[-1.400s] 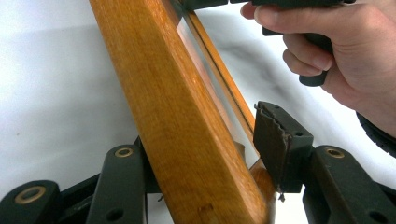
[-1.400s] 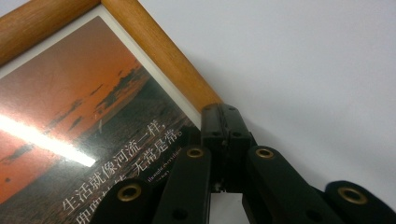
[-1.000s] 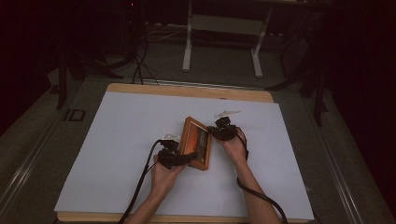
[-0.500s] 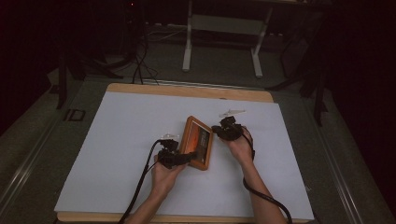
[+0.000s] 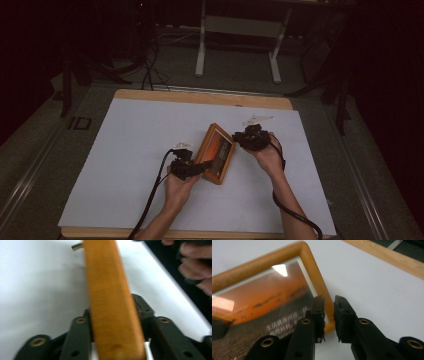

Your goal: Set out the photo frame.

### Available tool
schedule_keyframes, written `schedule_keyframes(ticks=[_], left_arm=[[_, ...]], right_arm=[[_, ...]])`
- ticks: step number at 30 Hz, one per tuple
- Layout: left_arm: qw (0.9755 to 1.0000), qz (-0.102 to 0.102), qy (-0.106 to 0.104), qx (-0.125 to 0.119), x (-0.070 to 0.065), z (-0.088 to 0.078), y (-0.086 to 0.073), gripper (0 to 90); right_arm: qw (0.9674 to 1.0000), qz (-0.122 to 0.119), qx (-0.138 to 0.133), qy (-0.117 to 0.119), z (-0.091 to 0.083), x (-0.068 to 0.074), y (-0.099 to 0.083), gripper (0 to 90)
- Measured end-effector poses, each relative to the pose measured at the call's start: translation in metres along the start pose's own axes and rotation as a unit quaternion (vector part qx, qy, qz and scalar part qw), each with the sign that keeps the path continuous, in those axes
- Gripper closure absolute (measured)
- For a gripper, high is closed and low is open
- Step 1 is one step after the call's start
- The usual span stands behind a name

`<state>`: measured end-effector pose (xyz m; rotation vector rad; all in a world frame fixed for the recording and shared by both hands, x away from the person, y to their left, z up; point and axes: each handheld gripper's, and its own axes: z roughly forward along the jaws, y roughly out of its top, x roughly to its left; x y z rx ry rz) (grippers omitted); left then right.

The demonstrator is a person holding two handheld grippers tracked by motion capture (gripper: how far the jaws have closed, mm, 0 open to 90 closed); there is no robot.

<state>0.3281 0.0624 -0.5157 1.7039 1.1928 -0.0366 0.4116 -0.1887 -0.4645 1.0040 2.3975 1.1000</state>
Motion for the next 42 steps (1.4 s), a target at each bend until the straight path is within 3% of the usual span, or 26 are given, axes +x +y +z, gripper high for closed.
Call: schedule_keyframes(ticks=[3, 7, 20, 27, 35, 36, 39, 42], left_arm=[[0.9996, 0.025, 0.016, 0.004, -0.01, 0.003, 0.003, 69.5], [0.9995, 0.03, 0.011, 0.005, -0.013, 0.005, 0.005, 70.9], [0.9951, 0.095, 0.02, 0.019, -0.032, 0.009, 0.009, 72.5], [0.9888, 0.141, 0.032, 0.037, -0.043, 0.01, 0.012, 72.4], [0.9786, 0.193, 0.042, 0.059, -0.054, 0.011, 0.014, 72.7], [0.9764, 0.202, 0.043, 0.065, -0.055, 0.01, 0.015, 72.7], [0.9724, 0.214, 0.043, 0.082, -0.056, 0.01, 0.018, 72.8], [0.9705, 0.216, 0.038, 0.1, -0.055, 0.008, 0.021, 72.9]], right_arm=[[0.9999, -0.01, -0.006, -0.001, -0.007, 0.002, 0.004, 77.2], [0.9997, -0.018, -0.014, -0.002, -0.015, 0.003, 0.006, 77.1], [0.9987, -0.045, -0.021, 0.006, -0.033, 0.005, 0.007, 73.3], [0.9983, -0.051, -0.025, 0.01, -0.039, 0.003, 0.005, 72.4], [0.9972, -0.061, -0.042, 0.01, -0.055, 0.002, 0.004, 70.2], [0.997, -0.063, -0.043, 0.012, -0.056, 0.002, 0.004, 69.7], [0.9962, -0.071, -0.047, 0.016, -0.06, 0.004, 0.004, 68.3], [0.9959, -0.075, -0.046, 0.022, -0.061, 0.006, 0.004, 66.9]])
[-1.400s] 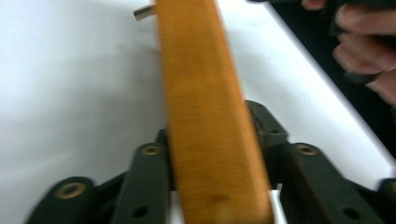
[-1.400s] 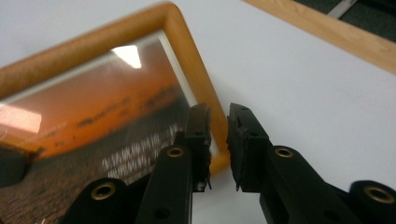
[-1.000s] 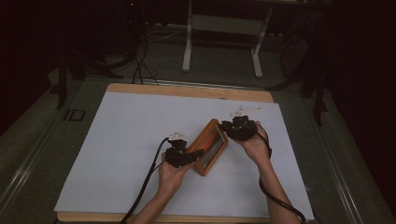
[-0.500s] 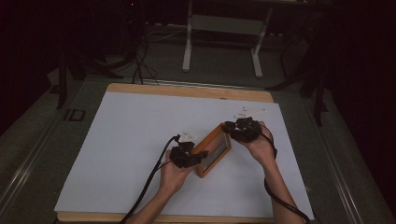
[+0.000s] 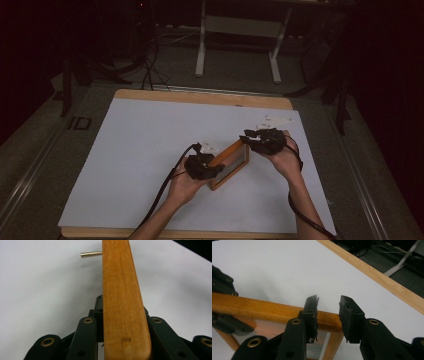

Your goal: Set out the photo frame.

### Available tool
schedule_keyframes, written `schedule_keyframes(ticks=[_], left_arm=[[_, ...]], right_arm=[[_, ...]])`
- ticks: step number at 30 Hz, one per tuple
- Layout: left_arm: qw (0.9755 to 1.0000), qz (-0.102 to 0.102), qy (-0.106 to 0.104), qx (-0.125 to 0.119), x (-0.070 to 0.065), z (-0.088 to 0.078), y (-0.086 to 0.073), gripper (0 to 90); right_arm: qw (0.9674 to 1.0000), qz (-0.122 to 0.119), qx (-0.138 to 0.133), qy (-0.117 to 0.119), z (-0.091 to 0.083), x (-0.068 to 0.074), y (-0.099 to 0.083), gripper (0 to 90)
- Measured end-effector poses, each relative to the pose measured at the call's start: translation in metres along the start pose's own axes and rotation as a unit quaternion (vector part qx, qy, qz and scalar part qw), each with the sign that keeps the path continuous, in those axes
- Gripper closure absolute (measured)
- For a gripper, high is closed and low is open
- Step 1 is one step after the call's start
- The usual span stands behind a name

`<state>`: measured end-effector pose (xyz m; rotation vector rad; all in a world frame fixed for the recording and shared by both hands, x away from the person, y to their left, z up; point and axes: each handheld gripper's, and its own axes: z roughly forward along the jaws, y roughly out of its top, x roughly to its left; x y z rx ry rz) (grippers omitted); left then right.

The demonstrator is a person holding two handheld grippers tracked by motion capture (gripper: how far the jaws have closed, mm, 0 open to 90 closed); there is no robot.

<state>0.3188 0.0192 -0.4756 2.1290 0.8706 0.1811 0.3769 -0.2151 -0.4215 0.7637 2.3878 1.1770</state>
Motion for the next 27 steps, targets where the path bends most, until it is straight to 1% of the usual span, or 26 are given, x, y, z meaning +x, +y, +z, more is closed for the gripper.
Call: schedule_keyframes(ticks=[1, 4, 6, 9, 10, 12, 15, 16, 19, 21, 24, 25, 26, 27], left_arm=[[1.0, 0.0, -0.002, 0.001, 0.001, -0.001, 0.0, 73.2], [0.9996, 0.024, -0.005, 0.013, 0.001, -0.005, 0.0, 73.4], [0.9991, 0.037, -0.009, 0.017, 0.004, -0.008, 0.0, 73.5], [0.9986, 0.044, -0.02, 0.019, 0.011, -0.016, 0.001, 73.5], [0.9986, 0.044, -0.022, 0.017, 0.012, -0.019, 0.002, 73.6], [0.9984, 0.047, -0.029, 0.014, 0.017, -0.027, 0.005, 73.7], [0.9976, 0.06, -0.032, 0.013, 0.022, -0.038, 0.01, 73.8], [0.9973, 0.064, -0.032, 0.013, 0.023, -0.041, 0.012, 73.8], [0.9962, 0.078, -0.035, 0.013, 0.025, -0.049, 0.017, 73.9], [0.9954, 0.087, -0.037, 0.017, 0.025, -0.052, 0.02, 73.9], [0.9936, 0.101, -0.041, 0.03, 0.026, -0.053, 0.025, 73.9], [0.9926, 0.108, -0.043, 0.037, 0.026, -0.054, 0.027, 73.9], [0.9926, 0.108, -0.043, 0.037, 0.026, -0.054, 0.027, 73.9], [0.991, 0.117, -0.047, 0.045, 0.026, -0.054, 0.031, 73.9]], right_arm=[[1.0, -0.002, -0.001, 0.002, 0.001, 0.001, 0.0, 66.5], [0.9999, -0.007, 0.002, 0.013, 0.002, 0.003, -0.001, 64.8], [0.9997, -0.014, 0.0, 0.02, 0.003, 0.005, -0.002, 64.6], [0.9993, -0.021, -0.003, 0.032, 0.004, 0.008, -0.002, 63.8], [0.999, -0.024, -0.003, 0.036, 0.005, 0.009, -0.001, 63.6], [0.9986, -0.028, -0.005, 0.045, 0.005, 0.01, -0.001, 62.9], [0.9969, -0.033, -0.016, 0.07, 0.005, 0.012, 0.001, 61.5], [0.9965, -0.037, -0.018, 0.073, 0.005, 0.013, 0.002, 61.3], [0.9951, -0.045, -0.023, 0.085, 0.006, 0.016, 0.004, 59.7], [0.9945, -0.049, -0.025, 0.089, 0.006, 0.018, 0.006, 58.9], [0.9933, -0.055, -0.031, 0.097, 0.006, 0.02, 0.008, 57.6], [0.9925, -0.057, -0.033, 0.103, 0.005, 0.021, 0.008, 57.4], [0.9925, -0.057, -0.033, 0.103, 0.005, 0.021, 0.008, 57.4], [0.9919, -0.06, -0.036, 0.107, 0.005, 0.021, 0.009, 57.0]])
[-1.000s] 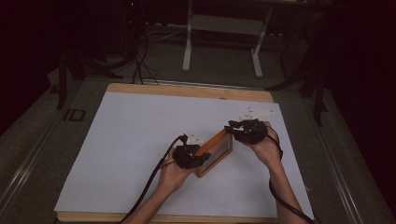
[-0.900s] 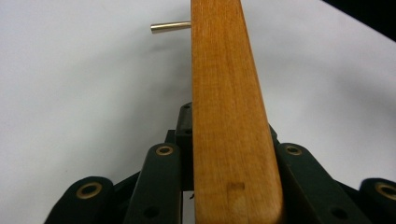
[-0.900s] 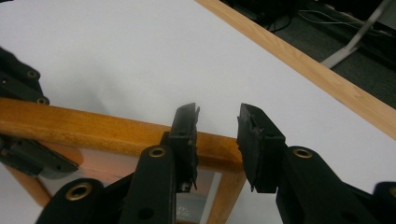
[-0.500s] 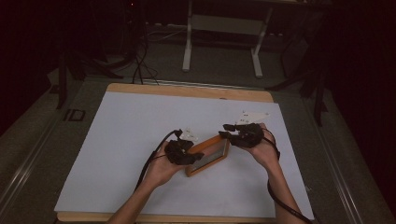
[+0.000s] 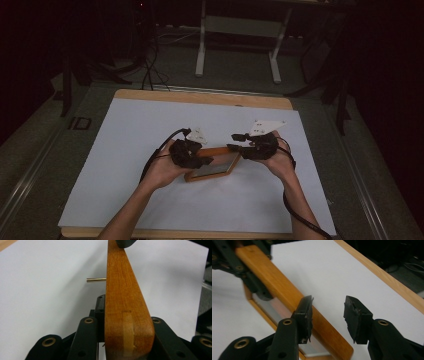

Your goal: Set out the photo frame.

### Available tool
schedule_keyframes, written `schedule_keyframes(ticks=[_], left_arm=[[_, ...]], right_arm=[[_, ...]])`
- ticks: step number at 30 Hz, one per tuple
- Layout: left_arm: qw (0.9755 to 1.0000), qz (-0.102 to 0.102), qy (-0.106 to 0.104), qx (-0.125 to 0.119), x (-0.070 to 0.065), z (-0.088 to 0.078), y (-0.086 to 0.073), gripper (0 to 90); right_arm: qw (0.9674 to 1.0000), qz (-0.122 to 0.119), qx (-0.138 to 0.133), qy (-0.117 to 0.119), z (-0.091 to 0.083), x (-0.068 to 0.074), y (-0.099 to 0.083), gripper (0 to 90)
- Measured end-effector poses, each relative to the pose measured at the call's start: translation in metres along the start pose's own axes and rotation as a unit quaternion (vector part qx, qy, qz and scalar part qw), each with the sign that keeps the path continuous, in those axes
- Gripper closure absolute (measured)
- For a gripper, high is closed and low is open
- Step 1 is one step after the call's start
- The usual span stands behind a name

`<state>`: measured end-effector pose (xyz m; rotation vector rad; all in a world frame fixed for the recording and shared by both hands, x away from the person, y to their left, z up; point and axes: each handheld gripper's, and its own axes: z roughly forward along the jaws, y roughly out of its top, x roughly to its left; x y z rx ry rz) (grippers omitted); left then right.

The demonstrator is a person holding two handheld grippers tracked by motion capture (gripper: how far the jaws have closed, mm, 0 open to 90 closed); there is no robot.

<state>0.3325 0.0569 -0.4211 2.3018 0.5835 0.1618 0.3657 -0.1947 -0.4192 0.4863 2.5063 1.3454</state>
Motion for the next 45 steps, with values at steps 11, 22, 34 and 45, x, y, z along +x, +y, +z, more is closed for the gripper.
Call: schedule_keyframes(ticks=[11, 22, 34, 45], left_arm=[[0.9993, 0.026, -0.011, 0.023, 0.005, -0.002, 0.018, 74.1], [0.9954, 0.079, -0.017, 0.051, 0.001, 0.0, 0.035, 74.1], [0.99, 0.126, -0.031, 0.056, -0.006, 0.008, 0.055, 73.5], [0.9902, 0.122, -0.05, 0.046, -0.002, 0.01, 0.059, 65.4]], right_arm=[[0.9986, -0.027, -0.011, 0.044, -0.004, 0.004, -0.001, 53.0], [0.9962, -0.056, 0.014, 0.066, 0.005, 0.008, -0.001, 46.6], [0.9924, -0.088, 0.034, 0.08, 0.01, 0.015, -0.003, 55.7], [0.9907, -0.11, 0.032, 0.073, 0.0, 0.016, -0.009, 66.9]])
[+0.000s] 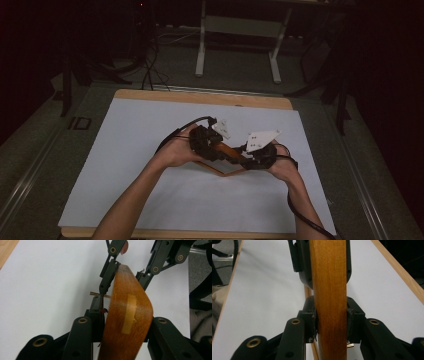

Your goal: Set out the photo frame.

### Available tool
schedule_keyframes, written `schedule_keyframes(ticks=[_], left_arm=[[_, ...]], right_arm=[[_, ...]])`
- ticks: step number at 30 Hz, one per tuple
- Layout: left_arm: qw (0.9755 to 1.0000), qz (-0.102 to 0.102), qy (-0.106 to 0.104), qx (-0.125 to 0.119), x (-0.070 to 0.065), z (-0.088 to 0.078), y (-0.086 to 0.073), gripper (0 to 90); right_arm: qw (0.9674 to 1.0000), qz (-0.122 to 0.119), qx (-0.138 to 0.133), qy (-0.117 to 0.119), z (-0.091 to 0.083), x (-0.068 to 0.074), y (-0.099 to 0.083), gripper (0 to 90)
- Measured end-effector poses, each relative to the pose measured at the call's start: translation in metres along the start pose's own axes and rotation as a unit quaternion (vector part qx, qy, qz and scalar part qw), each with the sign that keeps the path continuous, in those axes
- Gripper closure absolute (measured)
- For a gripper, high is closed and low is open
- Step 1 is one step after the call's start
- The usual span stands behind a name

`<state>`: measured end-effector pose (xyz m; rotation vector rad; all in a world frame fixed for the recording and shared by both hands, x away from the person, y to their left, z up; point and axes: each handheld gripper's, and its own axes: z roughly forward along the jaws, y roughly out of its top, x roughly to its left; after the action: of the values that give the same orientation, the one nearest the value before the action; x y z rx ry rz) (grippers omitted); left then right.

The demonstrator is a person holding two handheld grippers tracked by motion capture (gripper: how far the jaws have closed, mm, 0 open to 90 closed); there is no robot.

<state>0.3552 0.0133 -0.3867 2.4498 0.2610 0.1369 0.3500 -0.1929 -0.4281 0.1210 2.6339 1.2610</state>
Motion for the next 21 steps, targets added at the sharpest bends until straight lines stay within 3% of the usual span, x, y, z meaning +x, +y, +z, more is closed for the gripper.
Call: schedule_keyframes(ticks=[5, 12, 20, 21], left_arm=[[0.9994, -0.017, -0.001, -0.03, 0.005, -0.009, -0.006, 56.6], [0.9972, -0.043, 0.0, -0.061, 0.011, -0.025, -0.022, 52.4], [0.996, -0.057, 0.015, -0.068, 0.012, -0.032, -0.035, 48.5], [0.9952, -0.059, 0.012, -0.077, 0.012, -0.034, -0.039, 48.5]], right_arm=[[1.0, 0.004, -0.002, -0.007, -0.002, 0.0, -0.003, 67.9], [0.9998, 0.016, -0.009, -0.011, -0.006, 0.0, -0.01, 68.1], [0.9994, 0.025, -0.017, -0.014, -0.01, 0.0, -0.016, 68.1], [0.9994, 0.025, -0.017, -0.016, -0.011, 0.001, -0.016, 68.1]])
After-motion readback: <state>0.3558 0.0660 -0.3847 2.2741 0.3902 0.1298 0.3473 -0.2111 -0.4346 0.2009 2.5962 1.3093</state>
